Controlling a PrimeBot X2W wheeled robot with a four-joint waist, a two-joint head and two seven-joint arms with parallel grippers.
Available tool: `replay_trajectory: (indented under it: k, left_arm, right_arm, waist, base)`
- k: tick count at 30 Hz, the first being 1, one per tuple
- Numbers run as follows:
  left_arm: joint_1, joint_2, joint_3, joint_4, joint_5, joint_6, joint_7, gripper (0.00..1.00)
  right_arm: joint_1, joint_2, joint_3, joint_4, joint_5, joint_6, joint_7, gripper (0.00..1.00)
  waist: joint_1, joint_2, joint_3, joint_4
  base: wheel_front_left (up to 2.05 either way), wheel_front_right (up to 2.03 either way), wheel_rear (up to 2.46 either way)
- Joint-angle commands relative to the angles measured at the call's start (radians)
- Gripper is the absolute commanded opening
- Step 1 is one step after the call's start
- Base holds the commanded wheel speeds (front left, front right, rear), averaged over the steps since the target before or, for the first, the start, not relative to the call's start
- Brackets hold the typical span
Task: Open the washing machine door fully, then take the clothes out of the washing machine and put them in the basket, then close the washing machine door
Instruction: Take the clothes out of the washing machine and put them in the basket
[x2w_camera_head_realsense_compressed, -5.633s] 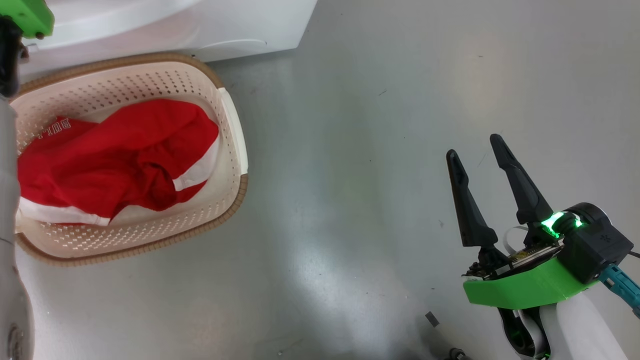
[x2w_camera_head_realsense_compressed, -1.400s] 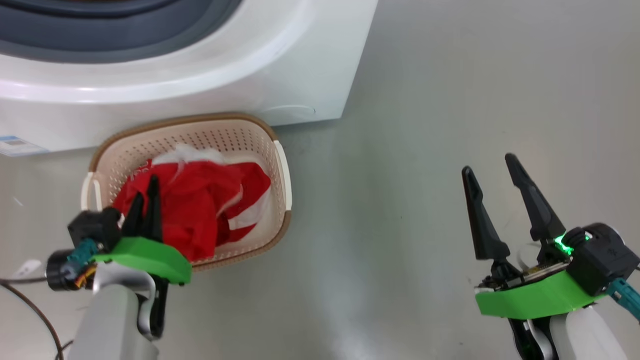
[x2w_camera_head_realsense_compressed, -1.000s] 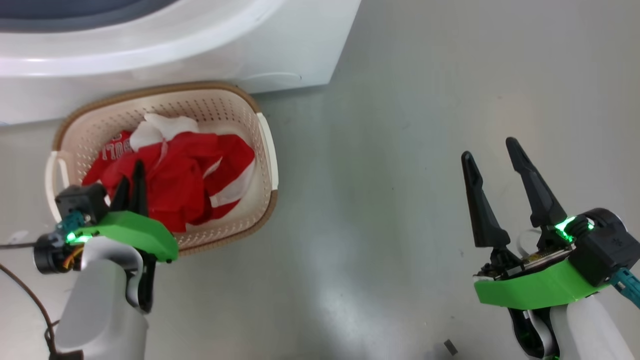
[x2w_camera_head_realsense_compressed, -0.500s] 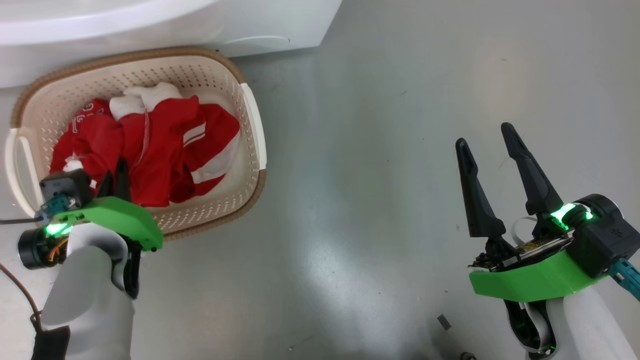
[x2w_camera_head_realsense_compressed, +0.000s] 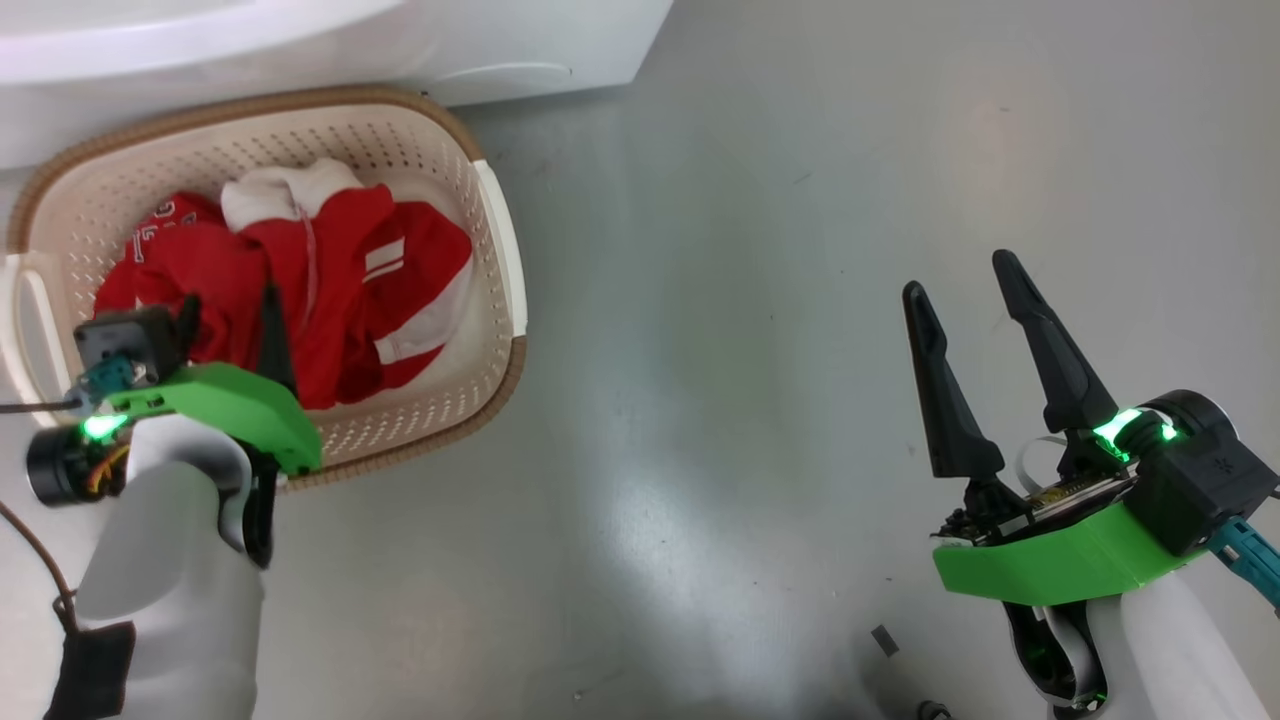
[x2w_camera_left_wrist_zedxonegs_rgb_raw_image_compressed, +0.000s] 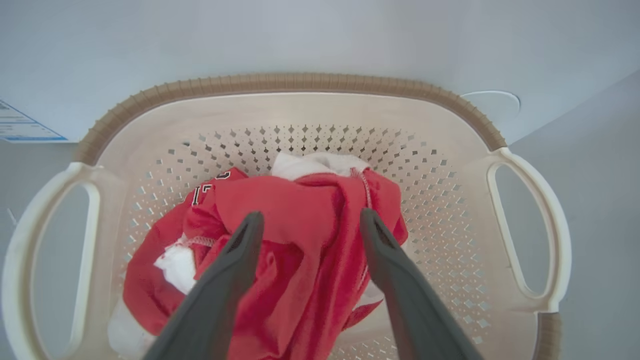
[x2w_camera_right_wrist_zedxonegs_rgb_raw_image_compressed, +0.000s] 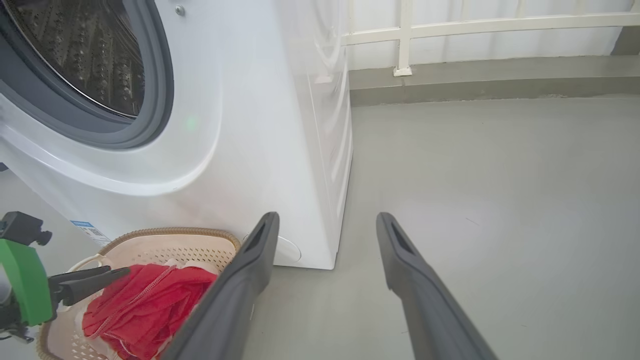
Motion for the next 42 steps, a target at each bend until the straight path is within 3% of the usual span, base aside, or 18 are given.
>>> replay_trajectory:
  k: [1, 10, 33, 42]
  left_arm:
    - [0.037, 0.04, 0.014, -0.039, 0.013, 0.011, -0.008, 1.0]
    - [0.147, 0.028, 0.035, -0.198, 0.017, 0.021, -0.008, 1.0]
    - [0.414, -0.032, -0.017, -0.706, -0.027, -0.041, -0.008, 1.0]
    - [0.514, -0.033, -0.062, -0.856, -0.069, -0.011, -0.008, 1.0]
  right_arm:
    - [-0.002, -0.003, 0.021, -0.02, 0.004, 0.006, -0.006, 1.0]
    - [0.009, -0.003, 0.017, -0.009, -0.006, 0.006, -0.006, 1.0]
    - [0.05, -0.003, -0.022, 0.028, -0.032, 0.006, -0.006, 1.0]
    - [0.084, -0.003, -0.044, 0.042, -0.042, 0.006, -0.006, 1.0]
  waist:
    - [0.0, 0.0, -0.016, 0.002]
    - [0.0, 0.0, -0.075, 0.026]
    - [0.0, 0.0, -0.271, 0.082]
    - [0.0, 0.0, -0.357, 0.102]
  base:
    - [0.0, 0.0, 0.0]
    - [0.0, 0.0, 0.0]
    - [0.0, 0.0, 0.0]
    - [0.0, 0.0, 0.0]
